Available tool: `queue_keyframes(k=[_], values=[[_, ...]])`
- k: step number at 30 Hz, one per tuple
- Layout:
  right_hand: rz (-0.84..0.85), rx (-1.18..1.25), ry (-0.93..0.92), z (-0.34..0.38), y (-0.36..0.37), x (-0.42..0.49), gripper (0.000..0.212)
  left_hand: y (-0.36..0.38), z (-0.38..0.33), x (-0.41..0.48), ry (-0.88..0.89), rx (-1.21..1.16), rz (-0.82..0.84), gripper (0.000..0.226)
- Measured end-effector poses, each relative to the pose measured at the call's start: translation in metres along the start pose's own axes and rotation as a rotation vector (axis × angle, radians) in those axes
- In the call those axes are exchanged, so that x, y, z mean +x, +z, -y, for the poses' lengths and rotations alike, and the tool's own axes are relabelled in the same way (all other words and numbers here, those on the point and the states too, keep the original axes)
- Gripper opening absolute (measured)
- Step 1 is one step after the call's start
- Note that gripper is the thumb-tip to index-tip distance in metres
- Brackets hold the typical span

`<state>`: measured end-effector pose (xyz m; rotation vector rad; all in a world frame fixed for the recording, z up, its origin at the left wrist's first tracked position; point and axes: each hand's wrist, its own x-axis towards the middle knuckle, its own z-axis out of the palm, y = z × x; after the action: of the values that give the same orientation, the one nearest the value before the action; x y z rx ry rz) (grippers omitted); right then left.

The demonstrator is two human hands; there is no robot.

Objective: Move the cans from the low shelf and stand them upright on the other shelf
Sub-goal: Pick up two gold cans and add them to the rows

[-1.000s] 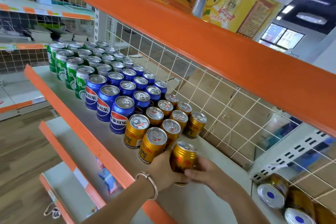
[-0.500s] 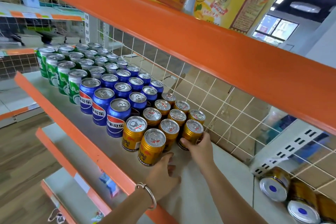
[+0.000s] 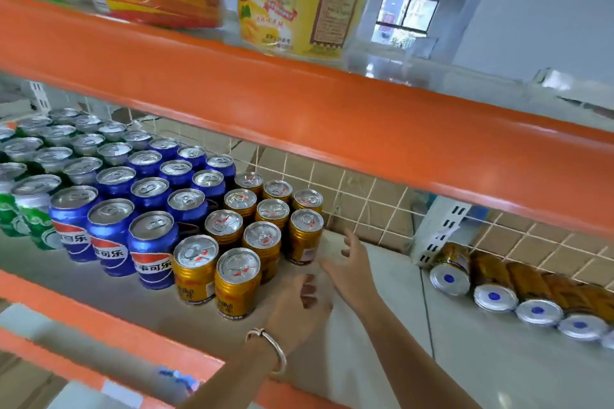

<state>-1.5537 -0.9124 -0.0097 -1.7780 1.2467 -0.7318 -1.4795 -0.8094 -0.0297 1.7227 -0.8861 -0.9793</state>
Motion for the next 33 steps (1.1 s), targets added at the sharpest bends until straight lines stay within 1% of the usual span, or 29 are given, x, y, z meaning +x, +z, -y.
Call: queue_keyframes(k=[3, 6, 10, 14, 17, 21, 26, 30, 33], values=[[-0.124, 0.037, 0.055, -0.02, -0.03, -0.021, 0.07, 0.022, -0.017, 0.007, 0.002, -0.029, 0.088, 0.053], [-0.238, 0.07, 0.127, -0.039, -0.064, -0.043, 0.064, 0.053, -0.033, 0.001, 0.04, -0.051, 0.163, 0.058], [-0.384, 0.075, 0.197, -0.056, -0.114, -0.074, 0.069, 0.098, -0.048, -0.013, 0.075, -0.042, 0.299, 0.068], [-0.448, 0.105, 0.232, -0.074, -0.161, -0.106, 0.077, 0.142, -0.061, -0.033, 0.088, -0.031, 0.387, 0.078], [-0.477, 0.132, 0.26, -0.089, -0.198, -0.128, 0.076, 0.174, -0.072, -0.053, 0.083, -0.062, 0.424, 0.077], [-0.479, 0.168, 0.311, -0.113, -0.25, -0.162, 0.07, 0.225, -0.082, -0.079, 0.082, -0.061, 0.393, 0.071], [-0.514, 0.182, 0.394, -0.151, -0.322, -0.191, 0.063, 0.295, -0.088, -0.116, 0.062, -0.09, 0.444, 0.07], [-0.466, 0.216, 0.438, -0.179, -0.361, -0.204, 0.061, 0.337, -0.092, -0.134, 0.021, -0.118, 0.452, 0.066], [-0.42, 0.263, 0.461, -0.194, -0.379, -0.202, 0.06, 0.355, -0.094, -0.136, -0.015, -0.129, 0.412, 0.066]])
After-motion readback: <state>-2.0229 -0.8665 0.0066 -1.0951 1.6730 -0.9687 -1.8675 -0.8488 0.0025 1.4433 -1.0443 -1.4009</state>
